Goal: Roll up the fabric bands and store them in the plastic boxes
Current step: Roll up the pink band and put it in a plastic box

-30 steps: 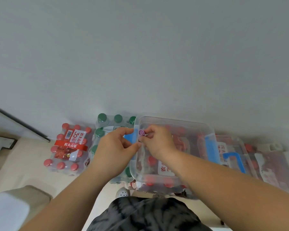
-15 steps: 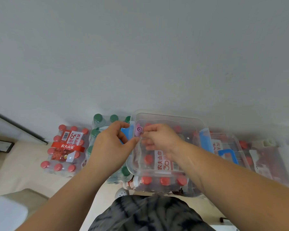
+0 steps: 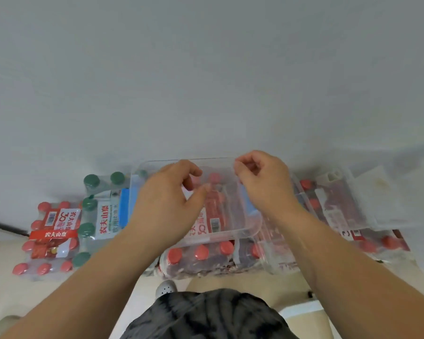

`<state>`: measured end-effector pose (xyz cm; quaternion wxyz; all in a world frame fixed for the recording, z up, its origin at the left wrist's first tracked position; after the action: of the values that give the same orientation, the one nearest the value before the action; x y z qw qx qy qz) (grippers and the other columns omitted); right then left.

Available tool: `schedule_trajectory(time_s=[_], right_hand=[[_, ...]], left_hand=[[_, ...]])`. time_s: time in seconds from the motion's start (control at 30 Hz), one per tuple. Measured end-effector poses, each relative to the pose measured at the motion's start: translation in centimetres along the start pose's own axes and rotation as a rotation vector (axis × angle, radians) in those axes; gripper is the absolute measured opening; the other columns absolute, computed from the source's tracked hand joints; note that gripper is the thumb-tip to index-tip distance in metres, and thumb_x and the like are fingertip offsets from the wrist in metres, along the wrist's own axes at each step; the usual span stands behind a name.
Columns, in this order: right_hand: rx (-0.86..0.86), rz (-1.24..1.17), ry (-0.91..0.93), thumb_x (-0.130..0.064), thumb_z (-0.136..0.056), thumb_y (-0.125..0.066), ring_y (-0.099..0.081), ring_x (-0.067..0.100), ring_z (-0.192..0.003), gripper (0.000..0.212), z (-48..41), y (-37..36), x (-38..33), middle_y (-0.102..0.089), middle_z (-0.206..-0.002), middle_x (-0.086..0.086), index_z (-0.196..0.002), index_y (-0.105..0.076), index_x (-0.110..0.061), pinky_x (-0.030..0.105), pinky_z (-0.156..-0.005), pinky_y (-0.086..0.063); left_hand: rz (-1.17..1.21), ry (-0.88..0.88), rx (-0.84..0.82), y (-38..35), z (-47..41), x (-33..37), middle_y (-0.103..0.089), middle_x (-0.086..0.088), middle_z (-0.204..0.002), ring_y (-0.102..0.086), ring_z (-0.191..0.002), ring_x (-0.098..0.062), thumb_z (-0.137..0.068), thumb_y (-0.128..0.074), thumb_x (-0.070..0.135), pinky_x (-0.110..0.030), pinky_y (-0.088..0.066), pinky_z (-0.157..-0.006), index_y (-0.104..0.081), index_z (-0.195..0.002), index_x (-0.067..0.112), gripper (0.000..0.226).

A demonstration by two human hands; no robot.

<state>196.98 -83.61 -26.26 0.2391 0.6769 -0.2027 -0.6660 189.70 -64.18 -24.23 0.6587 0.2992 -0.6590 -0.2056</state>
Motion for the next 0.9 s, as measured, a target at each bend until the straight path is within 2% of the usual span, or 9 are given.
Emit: schedule_trajectory(time_s=[0.1, 0.2, 0.27, 0.33, 0.43, 0.5, 0.57, 0.73, 0.9], right_hand=[[0.046, -0.014, -0.143, -0.037, -0.090, -0.066, -0.070, 0.022, -0.075, 0.021, 0.4, 4.7, 5.3, -0.072, -0.073, -0.005, -0.078, -0.070, -0.020, 0.039, -0.072, -0.058], [-0.082, 0.340, -0.254, -0.042, -0.091, -0.066, -0.068, 0.022, -0.084, 0.018, 1.4, 7.6, 11.1, -0.072, -0.087, -0.003, -0.091, -0.070, -0.025, 0.030, -0.074, -0.051], [-0.205, 0.480, -0.287, -0.044, -0.091, -0.066, -0.066, 0.021, -0.084, 0.016, 2.6, 8.3, 14.2, -0.071, -0.093, 0.002, -0.098, -0.066, -0.029, 0.031, -0.070, -0.051], [-0.275, 0.591, -0.280, -0.043, -0.090, -0.065, -0.062, 0.021, -0.077, 0.019, 3.6, 8.2, 16.3, -0.066, -0.088, 0.002, -0.091, -0.062, -0.024, 0.030, -0.061, -0.045], [-0.276, 0.648, -0.228, -0.040, -0.092, -0.060, -0.060, 0.024, -0.076, 0.022, 4.1, 7.7, 18.0, -0.060, -0.080, -0.001, -0.081, -0.056, -0.021, 0.034, -0.064, -0.051], [-0.251, 0.630, -0.183, -0.036, -0.096, -0.055, -0.059, 0.024, -0.076, 0.022, 4.0, 7.9, 17.9, -0.056, -0.079, -0.001, -0.079, -0.052, -0.022, 0.035, -0.063, -0.049], [-0.214, 0.604, -0.129, -0.036, -0.098, -0.050, -0.055, 0.024, -0.074, 0.024, 3.9, 8.6, 17.0, -0.055, -0.083, 0.000, -0.080, -0.048, -0.021, 0.033, -0.060, -0.042], [-0.069, 0.675, 0.059, -0.041, -0.102, -0.040, -0.057, 0.025, -0.086, 0.030, 5.0, 12.2, 12.5, -0.058, -0.099, 0.002, -0.101, -0.058, -0.017, 0.033, -0.063, -0.036], [-0.042, 0.665, 0.147, -0.044, -0.105, -0.035, -0.043, 0.009, -0.061, 0.028, 6.7, 14.5, 9.5, -0.046, -0.073, -0.009, -0.085, -0.041, -0.025, 0.028, -0.048, -0.028]], left_hand=[[-0.056, -0.056, -0.091, -3.9, 0.4, 3.2, -0.062, 0.013, -0.090, -0.054, -0.071, -0.006, -0.086, -0.066, 0.044, -0.030, -0.048, -0.071, -0.064, -0.107, 0.031, 0.025], [-0.128, -0.106, -0.165, -7.7, 1.1, 6.2, -0.061, 0.012, -0.099, -0.055, -0.081, -0.008, -0.087, -0.064, 0.048, -0.029, -0.046, -0.076, -0.062, -0.113, 0.031, 0.031], [-0.180, -0.134, -0.198, -9.9, 1.5, 8.0, -0.061, 0.011, -0.107, -0.058, -0.091, -0.012, -0.089, -0.062, 0.047, -0.028, -0.045, -0.078, -0.062, -0.118, 0.030, 0.033], [-0.229, -0.144, -0.207, -11.7, 1.7, 9.2, -0.061, 0.008, -0.112, -0.060, -0.097, -0.015, -0.091, -0.062, 0.045, -0.029, -0.047, -0.083, -0.062, -0.119, 0.027, 0.034], [-0.265, -0.137, -0.193, -13.3, 2.1, 10.2, -0.060, 0.008, -0.113, -0.059, -0.103, -0.015, -0.092, -0.062, 0.044, -0.031, -0.049, -0.088, -0.062, -0.118, 0.025, 0.032], [-0.265, -0.110, -0.177, -13.7, 2.4, 10.4, -0.059, 0.008, -0.115, -0.059, -0.104, -0.013, -0.092, -0.063, 0.043, -0.026, -0.045, -0.087, -0.063, -0.118, 0.026, 0.031], [-0.264, -0.076, -0.144, -13.8, 2.7, 10.5, -0.059, 0.010, -0.117, -0.059, -0.099, -0.012, -0.091, -0.065, 0.043, -0.024, -0.042, -0.083, -0.064, -0.118, 0.027, 0.031], [-0.275, -0.032, -0.061, -13.0, 2.8, 10.7, -0.059, 0.009, -0.117, -0.060, -0.100, -0.016, -0.089, -0.068, 0.045, -0.027, -0.046, -0.084, -0.066, -0.114, 0.027, 0.031], [-0.200, -0.014, 0.009, -12.1, 2.7, 11.2, -0.054, 0.011, -0.124, -0.060, -0.106, -0.018, -0.087, -0.069, 0.047, -0.037, -0.052, -0.090, -0.063, -0.116, 0.030, 0.035]])
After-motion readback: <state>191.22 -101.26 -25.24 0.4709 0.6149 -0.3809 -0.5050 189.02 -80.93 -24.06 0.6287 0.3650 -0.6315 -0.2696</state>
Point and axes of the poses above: each hand's wrist, its own z-axis away from the middle knuckle, its own y-axis out of the back of the hand, x = y × z, the point moved 6 cm from there along -z, towards the middle knuckle
